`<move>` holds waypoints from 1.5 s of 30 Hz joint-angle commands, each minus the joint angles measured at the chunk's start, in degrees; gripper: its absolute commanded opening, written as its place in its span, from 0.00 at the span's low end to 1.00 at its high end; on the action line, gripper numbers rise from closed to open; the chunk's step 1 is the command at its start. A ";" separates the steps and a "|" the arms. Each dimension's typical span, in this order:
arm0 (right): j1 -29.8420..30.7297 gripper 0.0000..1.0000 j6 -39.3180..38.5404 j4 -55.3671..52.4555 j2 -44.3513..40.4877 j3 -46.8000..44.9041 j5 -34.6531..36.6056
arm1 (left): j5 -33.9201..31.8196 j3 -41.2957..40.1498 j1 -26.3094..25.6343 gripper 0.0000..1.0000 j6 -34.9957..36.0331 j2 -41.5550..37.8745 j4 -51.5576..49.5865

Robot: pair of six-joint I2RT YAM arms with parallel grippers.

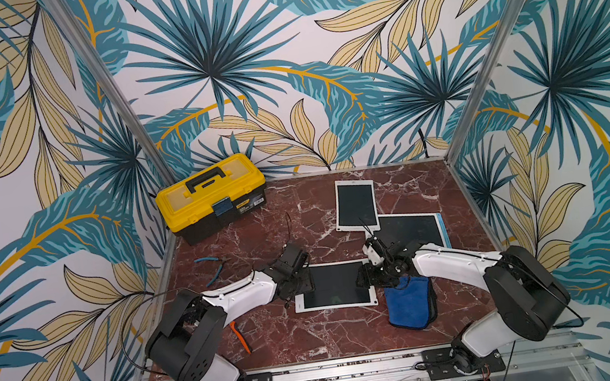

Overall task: Wipe the drawing tablet
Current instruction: Move the drawing tablet to the center of the board, then pick up the cleaning item at the center of the board.

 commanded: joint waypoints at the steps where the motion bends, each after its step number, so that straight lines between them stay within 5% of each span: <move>1: 1.34 0.67 0.69 1.49 -1.55 -1.59 -3.07 | 6.47 -2.59 -2.82 0.66 -3.77 1.36 0.81; 8: 1.26 0.69 -1.36 -4.26 -4.15 1.16 1.41 | 3.09 -5.23 -2.78 0.66 -2.16 -2.93 0.59; 15: 1.16 0.73 -4.68 -22.35 -18.09 6.49 16.08 | -1.14 -2.51 -2.54 0.66 3.20 -8.40 -4.77; 22: 1.43 0.75 4.10 -35.85 -22.32 3.42 26.66 | -3.35 -0.65 -1.05 0.67 6.97 -12.86 -4.77; 27: 2.75 1.00 8.77 -37.27 -25.06 2.38 26.92 | -2.70 0.57 0.99 0.67 9.14 -13.47 -4.79; 45: 5.78 1.00 16.19 -19.58 -9.73 -7.09 25.62 | -0.76 -2.15 2.00 0.67 9.14 -13.39 -3.82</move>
